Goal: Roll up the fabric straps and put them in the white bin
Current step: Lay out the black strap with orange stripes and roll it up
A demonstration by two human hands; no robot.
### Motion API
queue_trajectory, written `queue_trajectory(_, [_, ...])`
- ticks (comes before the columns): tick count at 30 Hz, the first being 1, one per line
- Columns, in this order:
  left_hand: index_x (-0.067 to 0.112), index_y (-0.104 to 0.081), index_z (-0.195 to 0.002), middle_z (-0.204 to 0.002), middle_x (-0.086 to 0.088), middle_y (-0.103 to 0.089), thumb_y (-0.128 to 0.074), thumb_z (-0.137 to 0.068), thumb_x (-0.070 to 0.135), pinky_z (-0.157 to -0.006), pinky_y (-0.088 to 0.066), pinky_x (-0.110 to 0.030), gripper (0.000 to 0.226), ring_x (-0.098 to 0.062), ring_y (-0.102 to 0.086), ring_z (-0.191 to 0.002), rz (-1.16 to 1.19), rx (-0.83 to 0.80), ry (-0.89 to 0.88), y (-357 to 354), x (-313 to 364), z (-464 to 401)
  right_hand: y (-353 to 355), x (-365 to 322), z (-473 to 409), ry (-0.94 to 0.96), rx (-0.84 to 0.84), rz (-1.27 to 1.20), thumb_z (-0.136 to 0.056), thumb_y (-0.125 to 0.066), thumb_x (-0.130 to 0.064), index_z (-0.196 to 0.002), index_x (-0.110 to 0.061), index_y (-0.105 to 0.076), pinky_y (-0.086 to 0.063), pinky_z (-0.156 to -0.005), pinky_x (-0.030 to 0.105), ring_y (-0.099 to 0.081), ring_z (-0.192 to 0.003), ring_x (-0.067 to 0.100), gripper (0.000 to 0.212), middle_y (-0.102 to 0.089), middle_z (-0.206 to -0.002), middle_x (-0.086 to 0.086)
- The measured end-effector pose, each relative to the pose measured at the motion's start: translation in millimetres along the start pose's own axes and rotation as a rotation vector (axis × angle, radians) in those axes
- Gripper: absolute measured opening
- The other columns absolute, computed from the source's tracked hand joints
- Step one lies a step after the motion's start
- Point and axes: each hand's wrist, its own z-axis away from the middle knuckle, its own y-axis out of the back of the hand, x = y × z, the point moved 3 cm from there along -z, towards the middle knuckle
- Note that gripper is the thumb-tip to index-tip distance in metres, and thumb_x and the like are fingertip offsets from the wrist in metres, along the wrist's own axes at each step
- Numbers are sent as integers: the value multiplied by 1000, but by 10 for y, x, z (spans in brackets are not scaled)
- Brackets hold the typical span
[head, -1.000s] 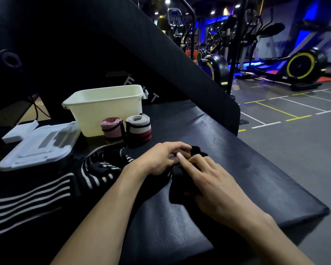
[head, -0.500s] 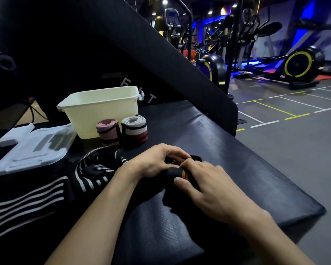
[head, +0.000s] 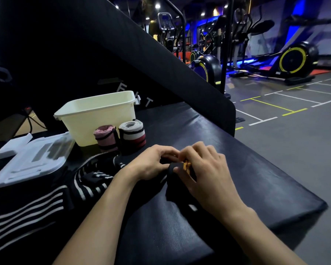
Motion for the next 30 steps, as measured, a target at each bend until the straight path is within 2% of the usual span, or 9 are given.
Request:
queue_trajectory(2, [16, -70, -122, -117, 2, -76, -59, -81, -16, -109, -50, -43, 53, -11, -69, -117, -25, 3, 11, 8, -3, 0, -14, -43, 7, 70, 81, 65, -89, -62, -43, -88, -27, -63, -41, -71, 37, -55, -82, 21, 17, -56, -88, -9])
queue_trajectory(5, [17, -70, -124, -118, 4, -76, -59, -86, -14, -107, -51, -37, 50, -9, -69, -117, -41, 7, 12, 21, -12, 1, -27, -31, 31, 88, 38, 95, -91, -53, -53, -90, -28, -64, -42, -73, 36, -57, -87, 19, 27, -60, -93, -11])
queue_trajectory(10, [18, -68, -127, -118, 3, -76, -62, -92, -8, -102, -53, -27, 43, -7, -70, -114, -73, 59, -13, 51, 21, 17, -18, 125, 71, 28, -208, 103, -80, -50, -69, -139, -35, -50, -44, -96, 39, -53, -122, 14, 68, -55, -128, -16])
queue_trajectory(13, [21, -67, -130, -121, 3, -74, -55, -84, -14, -102, -51, -28, 59, -5, -68, -114, -147, 60, -17, 52, 60, 32, -104, 227, 53, -20, -343, 74, -80, -53, -62, -160, -33, -19, -31, -116, 41, -36, -140, 12, 92, -41, -148, -16])
queue_trajectory(15, [23, -65, -132, -122, 5, -73, -52, -75, -10, -104, -51, -33, 68, -6, -67, -116, -162, 37, 3, 53, 99, 54, -162, 288, 28, -44, -360, 35, -80, -54, -54, -162, -29, -10, -31, -117, 42, -37, -139, 14, 97, -40, -148, -13])
queue_trajectory(19, [20, -60, -137, -125, 3, -71, -58, -72, -3, -108, -50, -43, 69, -16, -66, -120, -87, -46, 15, 47, 174, 109, -188, 363, -15, -47, -303, 26, -84, -62, -35, -161, -26, -22, -38, -103, 35, -49, -124, 18, 87, -50, -136, -9])
queue_trajectory(23, [23, -57, -138, -124, 8, -69, -85, -81, 7, -108, -47, -33, 66, -12, -63, -121, -82, -140, -25, 16, 234, 110, -160, 389, -12, -84, -255, -72, -79, -54, -41, -156, -27, -33, -37, -102, 36, -52, -123, 12, 81, -55, -130, -11])
queue_trajectory(27, [25, -60, -137, -124, 10, -71, -84, -85, 19, -104, -43, -19, 58, -6, -63, -121, -55, -52, -105, 31, 409, 111, -19, 462, -2, -265, -168, -520, -84, -75, -40, -135, -34, -54, -48, -93, 22, -63, -109, -1, 55, -69, -116, -20])
queue_trajectory(30, [30, -65, -133, -118, 4, -73, -81, -87, 35, -104, -46, -26, 49, -11, -66, -115, -31, 81, -179, 49, 544, 98, 73, 483, 13, -418, -125, -931, -81, -80, -37, -117, -23, -64, -53, -80, 25, -70, -92, 7, 42, -75, -99, -5])
